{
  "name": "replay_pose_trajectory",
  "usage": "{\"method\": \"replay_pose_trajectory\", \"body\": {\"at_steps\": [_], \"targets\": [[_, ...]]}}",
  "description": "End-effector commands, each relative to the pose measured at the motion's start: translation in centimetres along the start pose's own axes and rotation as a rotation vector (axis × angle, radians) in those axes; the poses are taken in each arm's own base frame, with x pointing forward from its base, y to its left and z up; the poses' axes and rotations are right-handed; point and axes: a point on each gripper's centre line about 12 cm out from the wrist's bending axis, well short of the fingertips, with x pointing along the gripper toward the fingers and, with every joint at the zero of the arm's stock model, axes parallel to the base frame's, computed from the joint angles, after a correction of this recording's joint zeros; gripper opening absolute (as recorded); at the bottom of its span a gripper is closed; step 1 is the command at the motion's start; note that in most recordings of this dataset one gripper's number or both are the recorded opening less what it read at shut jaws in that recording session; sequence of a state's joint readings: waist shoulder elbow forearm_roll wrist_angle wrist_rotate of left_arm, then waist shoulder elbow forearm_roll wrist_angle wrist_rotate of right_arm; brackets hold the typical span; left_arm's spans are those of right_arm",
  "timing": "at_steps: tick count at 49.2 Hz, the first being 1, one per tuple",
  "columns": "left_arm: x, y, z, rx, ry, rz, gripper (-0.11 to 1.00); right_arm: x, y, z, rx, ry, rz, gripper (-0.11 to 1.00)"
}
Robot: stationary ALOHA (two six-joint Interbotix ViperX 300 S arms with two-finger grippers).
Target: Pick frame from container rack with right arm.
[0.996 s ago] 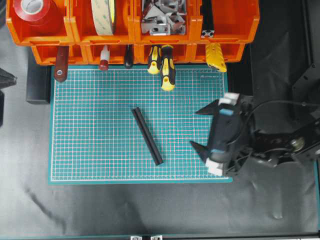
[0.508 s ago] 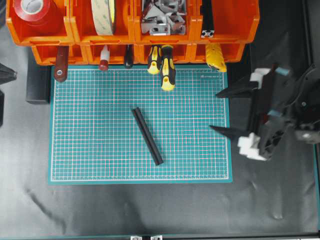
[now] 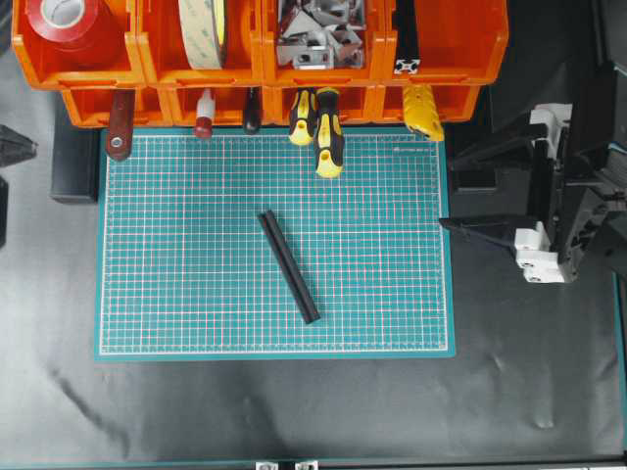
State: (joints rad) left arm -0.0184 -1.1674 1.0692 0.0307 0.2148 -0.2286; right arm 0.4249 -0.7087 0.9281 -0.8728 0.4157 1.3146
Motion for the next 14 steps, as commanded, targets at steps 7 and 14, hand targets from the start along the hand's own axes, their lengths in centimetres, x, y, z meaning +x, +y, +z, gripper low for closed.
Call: {"method": "replay_pose_trajectory", "body": {"at_steps": [7,14], "targets": [[-0.60,0.43,0.33,-0.025,-0.047,0.021,0.00,0.25,0.52,-0.23,-0.014,-0.007,0.049,0.82],[-0.54,0.35,0.64,-0.024,-0.081,0.013,0.00,0.41,1.11,-0.05,-0.073,-0.029,0.091,0.80]]}}
